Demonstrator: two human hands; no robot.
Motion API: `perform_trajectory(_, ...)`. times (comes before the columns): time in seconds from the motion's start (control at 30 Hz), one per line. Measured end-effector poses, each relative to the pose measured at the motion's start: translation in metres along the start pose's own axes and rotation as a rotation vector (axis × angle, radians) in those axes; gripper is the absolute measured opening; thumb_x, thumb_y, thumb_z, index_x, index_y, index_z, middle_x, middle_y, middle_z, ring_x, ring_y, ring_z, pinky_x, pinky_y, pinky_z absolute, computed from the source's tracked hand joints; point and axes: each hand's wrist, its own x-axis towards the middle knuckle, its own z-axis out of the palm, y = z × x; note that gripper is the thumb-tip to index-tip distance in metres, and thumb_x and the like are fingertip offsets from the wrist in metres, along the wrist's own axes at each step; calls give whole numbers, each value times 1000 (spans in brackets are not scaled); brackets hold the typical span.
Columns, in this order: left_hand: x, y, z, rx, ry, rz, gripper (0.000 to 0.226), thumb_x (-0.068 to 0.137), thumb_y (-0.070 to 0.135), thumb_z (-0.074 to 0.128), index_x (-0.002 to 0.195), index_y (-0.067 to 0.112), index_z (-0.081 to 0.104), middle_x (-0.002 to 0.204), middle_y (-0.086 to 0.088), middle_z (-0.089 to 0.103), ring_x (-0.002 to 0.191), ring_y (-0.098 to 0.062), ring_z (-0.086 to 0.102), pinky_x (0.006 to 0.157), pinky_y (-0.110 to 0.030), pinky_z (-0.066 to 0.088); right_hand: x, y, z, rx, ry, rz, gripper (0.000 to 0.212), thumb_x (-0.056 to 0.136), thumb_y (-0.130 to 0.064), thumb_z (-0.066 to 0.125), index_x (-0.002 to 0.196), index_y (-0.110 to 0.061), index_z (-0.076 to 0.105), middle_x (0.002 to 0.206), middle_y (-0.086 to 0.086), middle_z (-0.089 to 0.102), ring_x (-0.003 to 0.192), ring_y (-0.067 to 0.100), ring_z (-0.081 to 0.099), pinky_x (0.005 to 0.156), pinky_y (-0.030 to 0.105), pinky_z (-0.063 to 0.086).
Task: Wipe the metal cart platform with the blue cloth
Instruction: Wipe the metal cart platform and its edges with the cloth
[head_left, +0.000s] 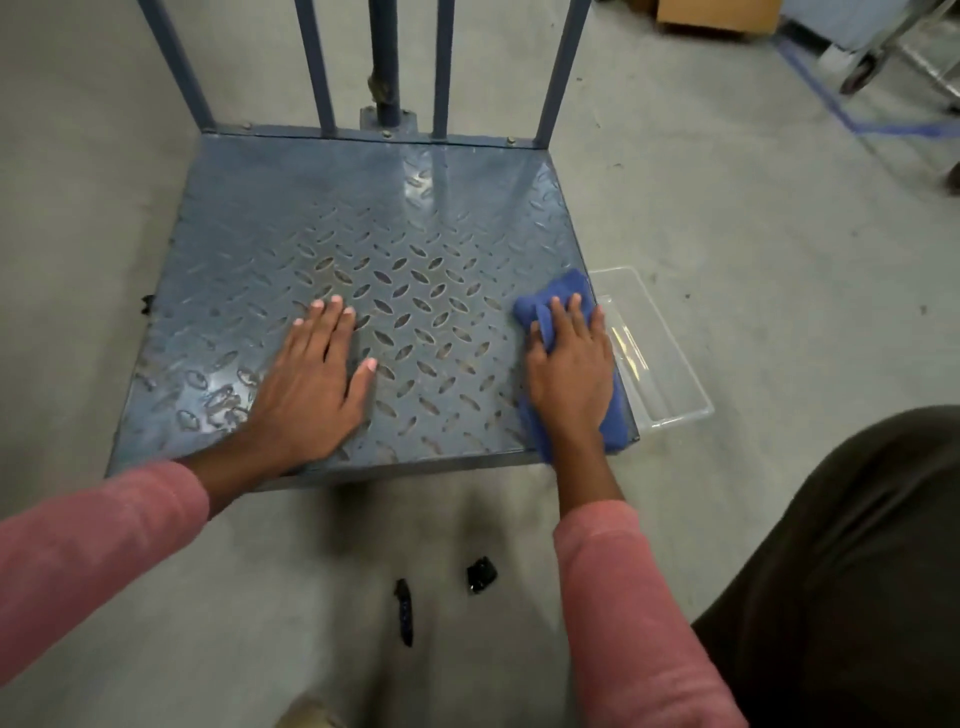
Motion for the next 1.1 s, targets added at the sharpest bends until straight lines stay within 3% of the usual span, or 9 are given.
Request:
perform_trajectory(0.07,-16,-3,2,19,8,0,80,104,58,11,164,5,18,173,-14,14,161,-28,9,131,-49,12,-16,-11,5,-53,18,53,58,103,-40,39,157,-21,30,167,3,20,155,28,10,126,40,10)
perform_trajectory(0.23,-22,0,3,1,27,-19,79,102,53,18,162,1,25,171,-18,20,160,-32,14,130,-48,12,-90,-46,21,-22,-69,-351,56,103,-46,34,154,-24,37,165,-1,26,155,26,12,125,40,15)
perform_trajectory(0.3,-23,4,4,-1,34,-27,77,103,51,19,162,1,24,171,-19,19,160,-33,13,130,-47,9,-84,-37,20,-7,-78,-391,54,103,-48,36,153,-27,41,164,-3,29,155,24,14,125,40,16)
perform_trajectory(0.5,-31,6,5,14,34,-33,78,103,52,17,163,2,21,172,-17,16,160,-31,10,131,-46,8,-36,6,5,-69,61,140,56,105,-44,34,157,-22,32,166,4,23,154,32,11,125,45,12)
perform_trajectory(0.53,-31,7,5,19,35,-34,78,103,52,16,163,2,21,171,-17,16,160,-32,10,131,-47,8,-43,-7,7,-75,56,108,56,106,-44,32,157,-22,30,166,5,22,154,33,10,125,46,11)
perform_trajectory(0.67,-25,7,6,-3,54,-36,75,102,46,22,161,0,25,170,-19,19,160,-33,14,130,-48,11,-78,-70,32,-57,-101,-380,55,103,-50,31,155,-31,35,165,0,24,155,31,11,126,44,13)
perform_trajectory(0.8,-7,-7,2,-25,63,-31,72,102,43,22,161,2,26,170,-17,22,159,-32,15,130,-47,11,-32,-74,34,-28,-213,-569,52,102,-52,35,152,-37,39,165,-5,26,155,26,12,125,44,15)
perform_trajectory(0.97,0,-8,1,-1,53,-69,74,103,47,17,163,5,21,172,-14,17,160,-30,11,131,-43,5,31,-58,30,-55,-185,-355,55,105,-50,32,156,-29,33,166,0,21,154,32,10,125,47,14)
perform_trajectory(1.1,8,-4,1,30,66,-95,73,103,44,18,163,4,21,172,-15,17,160,-29,11,131,-44,6,-43,-71,30,-72,-70,-236,58,104,-49,29,157,-24,30,166,4,21,154,33,10,125,46,15)
